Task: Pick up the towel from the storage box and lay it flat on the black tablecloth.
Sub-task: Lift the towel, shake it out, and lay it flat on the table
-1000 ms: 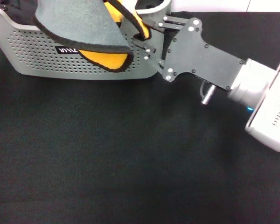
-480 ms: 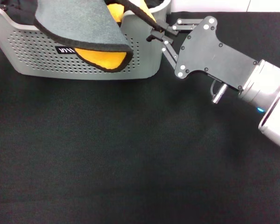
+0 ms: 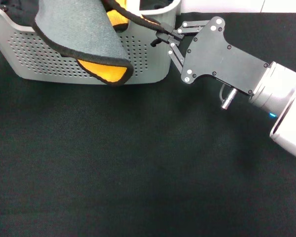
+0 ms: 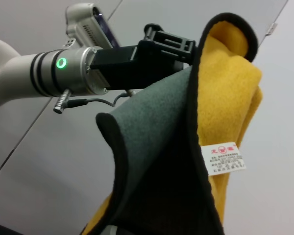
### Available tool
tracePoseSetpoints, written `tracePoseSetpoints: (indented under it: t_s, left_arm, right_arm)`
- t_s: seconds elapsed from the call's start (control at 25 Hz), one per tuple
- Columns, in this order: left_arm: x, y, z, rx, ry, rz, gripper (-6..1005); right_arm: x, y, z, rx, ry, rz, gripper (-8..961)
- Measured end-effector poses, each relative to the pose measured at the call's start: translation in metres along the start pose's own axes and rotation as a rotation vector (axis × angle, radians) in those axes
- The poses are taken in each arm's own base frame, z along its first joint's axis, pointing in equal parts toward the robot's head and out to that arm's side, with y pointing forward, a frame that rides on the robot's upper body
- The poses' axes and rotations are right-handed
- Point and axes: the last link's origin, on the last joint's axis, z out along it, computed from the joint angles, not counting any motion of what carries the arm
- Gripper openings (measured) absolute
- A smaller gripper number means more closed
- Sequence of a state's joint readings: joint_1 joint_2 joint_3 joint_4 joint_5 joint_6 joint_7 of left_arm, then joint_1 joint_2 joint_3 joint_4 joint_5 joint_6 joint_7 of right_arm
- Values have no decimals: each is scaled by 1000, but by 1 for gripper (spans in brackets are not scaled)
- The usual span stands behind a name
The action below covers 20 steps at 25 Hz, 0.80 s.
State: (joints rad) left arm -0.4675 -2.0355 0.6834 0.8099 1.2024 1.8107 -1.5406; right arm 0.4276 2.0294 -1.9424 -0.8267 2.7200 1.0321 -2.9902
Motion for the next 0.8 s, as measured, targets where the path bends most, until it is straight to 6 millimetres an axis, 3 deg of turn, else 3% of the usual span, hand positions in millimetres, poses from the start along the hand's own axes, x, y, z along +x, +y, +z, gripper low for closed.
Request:
tracePoseSetpoints:
  t_s: [0.32,0.8]
  left_arm:
    - [-2,1,2,-14,-9,-7,35]
    - [-4,3,3,-22,-15,-19,35]
  right_arm:
    - [1,-2,0,9,7,0,118]
    - [2,-4,-1,18,12,5,134]
